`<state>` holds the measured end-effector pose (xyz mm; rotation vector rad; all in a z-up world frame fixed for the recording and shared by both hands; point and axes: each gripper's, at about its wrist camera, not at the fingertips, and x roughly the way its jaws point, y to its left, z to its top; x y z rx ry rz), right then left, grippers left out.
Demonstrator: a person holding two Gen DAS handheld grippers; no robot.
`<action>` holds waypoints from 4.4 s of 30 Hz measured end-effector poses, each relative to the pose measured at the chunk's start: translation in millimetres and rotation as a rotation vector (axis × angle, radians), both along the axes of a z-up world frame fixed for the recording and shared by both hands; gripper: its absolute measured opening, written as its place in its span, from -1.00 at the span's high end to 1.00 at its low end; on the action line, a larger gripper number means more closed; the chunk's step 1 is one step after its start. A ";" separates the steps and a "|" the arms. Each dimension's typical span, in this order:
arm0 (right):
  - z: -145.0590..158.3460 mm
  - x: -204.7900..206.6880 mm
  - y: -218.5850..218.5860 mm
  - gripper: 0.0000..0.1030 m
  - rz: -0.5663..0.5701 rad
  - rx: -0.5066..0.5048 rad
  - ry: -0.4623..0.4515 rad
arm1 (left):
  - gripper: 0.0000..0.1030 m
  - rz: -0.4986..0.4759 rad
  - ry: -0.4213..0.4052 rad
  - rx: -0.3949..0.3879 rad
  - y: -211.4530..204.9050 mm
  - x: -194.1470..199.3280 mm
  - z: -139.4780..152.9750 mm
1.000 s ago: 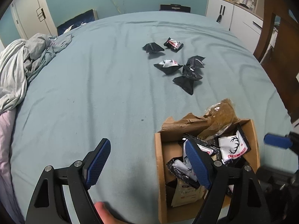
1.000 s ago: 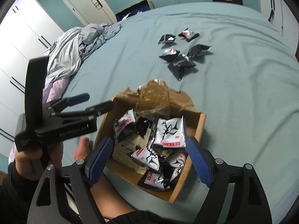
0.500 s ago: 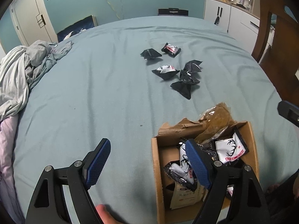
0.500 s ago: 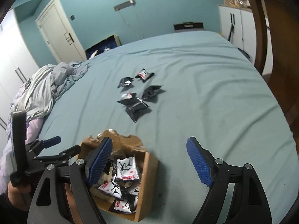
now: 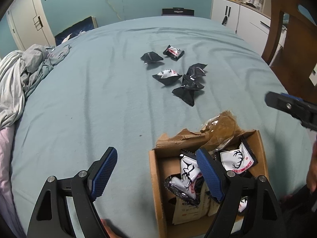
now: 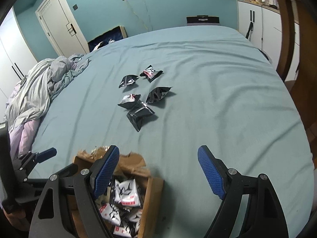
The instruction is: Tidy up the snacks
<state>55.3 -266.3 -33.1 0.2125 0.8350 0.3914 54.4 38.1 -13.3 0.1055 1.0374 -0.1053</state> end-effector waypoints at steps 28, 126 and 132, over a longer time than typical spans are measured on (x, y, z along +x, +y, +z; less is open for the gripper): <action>-54.7 175.9 88.4 -0.58 0.313 -0.053 0.213 | -0.61 0.068 0.044 -0.030 40.5 51.0 -12.9; -12.1 -68.8 56.9 -0.46 0.340 -0.026 -0.004 | -0.83 -0.013 -0.058 -0.066 38.8 -8.7 -12.2; -10.9 -63.0 44.3 -0.46 0.265 -0.014 0.004 | -0.83 -0.011 -0.031 -0.066 37.3 -5.9 -14.6</action>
